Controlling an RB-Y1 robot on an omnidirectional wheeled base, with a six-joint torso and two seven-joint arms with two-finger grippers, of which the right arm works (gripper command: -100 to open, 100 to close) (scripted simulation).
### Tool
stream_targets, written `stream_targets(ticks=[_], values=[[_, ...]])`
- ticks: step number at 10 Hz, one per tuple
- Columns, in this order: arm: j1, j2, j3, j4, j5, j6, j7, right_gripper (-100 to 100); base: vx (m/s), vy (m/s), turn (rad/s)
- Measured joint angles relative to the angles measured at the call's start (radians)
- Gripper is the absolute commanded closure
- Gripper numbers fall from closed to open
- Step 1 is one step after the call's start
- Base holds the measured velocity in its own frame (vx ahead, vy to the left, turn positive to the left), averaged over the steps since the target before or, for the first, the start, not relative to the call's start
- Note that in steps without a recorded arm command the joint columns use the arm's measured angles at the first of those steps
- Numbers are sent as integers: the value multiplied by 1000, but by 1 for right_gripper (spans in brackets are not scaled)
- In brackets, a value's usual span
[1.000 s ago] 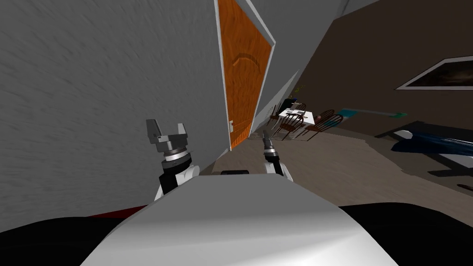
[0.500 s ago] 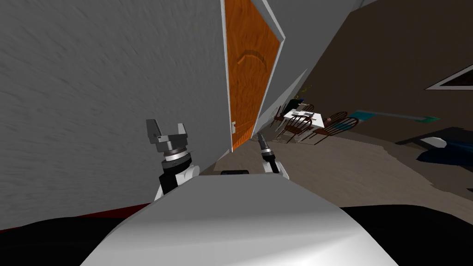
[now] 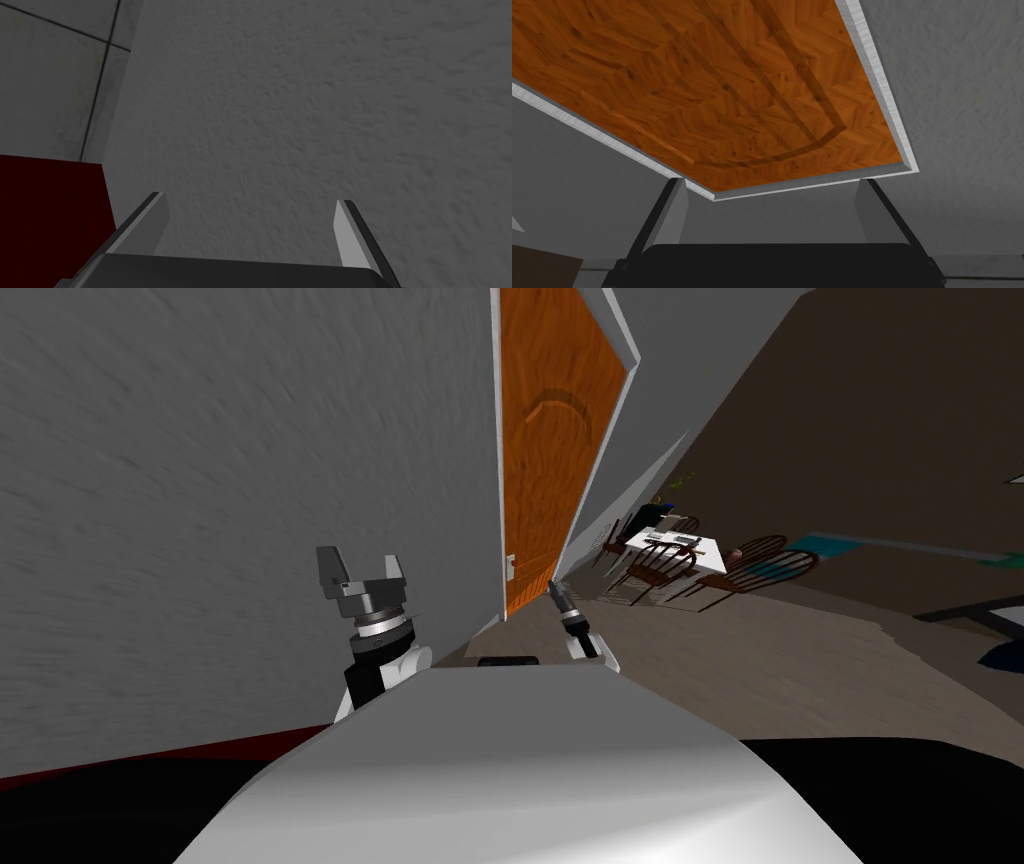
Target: Pull the door open
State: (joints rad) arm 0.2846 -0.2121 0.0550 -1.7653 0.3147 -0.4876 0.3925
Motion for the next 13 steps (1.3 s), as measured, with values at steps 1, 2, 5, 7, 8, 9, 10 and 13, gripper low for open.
stream_targets(ticks=[1,2,5,7,8,9,10,13], values=[[-14,-8,5,28,16,-3,19,-100,89,5,76],[-28,-20,8,59,30,-10,37,-100,104,-2,103],[-67,-45,25,134,76,-17,92,-100,102,-2,85],[-96,-61,32,193,105,-28,127,-100,95,-10,91],[-112,-64,36,228,119,-38,149,-100,124,-20,136],[-122,-78,45,249,140,-38,171,-100,144,-34,93],[-137,-91,51,274,157,-37,188,-100,112,-23,86],[-167,-112,62,339,193,-49,233,-100,99,-6,67]])
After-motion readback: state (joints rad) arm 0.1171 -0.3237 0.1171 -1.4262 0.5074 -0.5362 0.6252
